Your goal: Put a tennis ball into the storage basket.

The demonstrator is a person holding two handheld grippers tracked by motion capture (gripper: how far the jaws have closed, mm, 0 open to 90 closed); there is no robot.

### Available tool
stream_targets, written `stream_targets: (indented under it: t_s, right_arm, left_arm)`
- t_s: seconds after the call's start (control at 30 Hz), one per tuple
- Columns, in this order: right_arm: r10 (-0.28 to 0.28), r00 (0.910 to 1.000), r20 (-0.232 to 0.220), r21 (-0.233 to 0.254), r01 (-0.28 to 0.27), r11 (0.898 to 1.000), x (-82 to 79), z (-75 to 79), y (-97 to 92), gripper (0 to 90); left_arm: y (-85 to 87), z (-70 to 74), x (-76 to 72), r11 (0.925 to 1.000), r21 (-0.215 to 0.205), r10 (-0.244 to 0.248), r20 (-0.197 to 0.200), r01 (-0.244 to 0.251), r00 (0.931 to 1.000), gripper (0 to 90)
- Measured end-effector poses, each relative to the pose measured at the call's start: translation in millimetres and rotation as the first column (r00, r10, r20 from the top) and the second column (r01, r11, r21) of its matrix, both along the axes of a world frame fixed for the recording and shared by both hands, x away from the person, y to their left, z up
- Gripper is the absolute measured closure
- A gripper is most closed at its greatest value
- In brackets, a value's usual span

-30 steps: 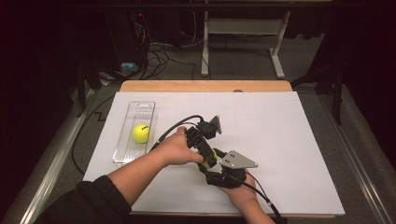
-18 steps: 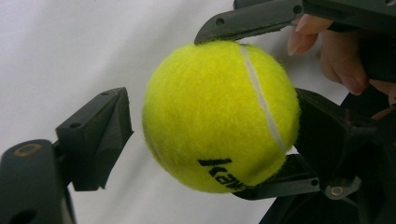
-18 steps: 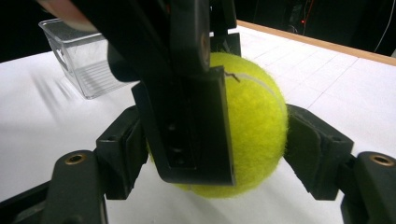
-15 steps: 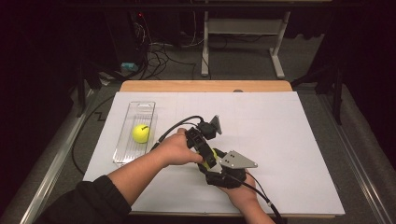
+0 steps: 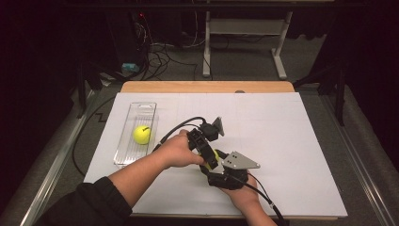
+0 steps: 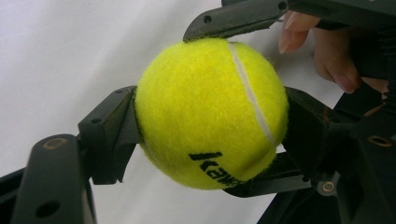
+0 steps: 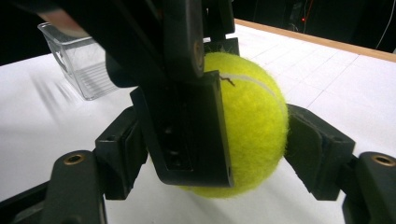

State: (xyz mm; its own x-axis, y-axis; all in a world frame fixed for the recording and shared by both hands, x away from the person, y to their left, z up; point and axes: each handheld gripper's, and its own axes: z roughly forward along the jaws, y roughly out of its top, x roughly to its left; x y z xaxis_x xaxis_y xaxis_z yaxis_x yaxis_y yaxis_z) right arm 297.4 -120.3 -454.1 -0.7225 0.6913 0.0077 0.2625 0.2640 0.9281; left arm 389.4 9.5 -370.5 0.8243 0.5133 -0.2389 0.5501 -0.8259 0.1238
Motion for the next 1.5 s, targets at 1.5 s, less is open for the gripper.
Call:
stream_targets:
  t_s: [1.5]
  right_arm:
    - [-0.007, 0.9997, -0.025, 0.003, 0.008, 1.000, 2.4, -5.0, 2.7, 0.0]
  left_arm:
    - [6.8, 6.0, 2.2, 0.9994, 0.031, 0.013, 0.024, -0.014, 0.9996, 26.3]
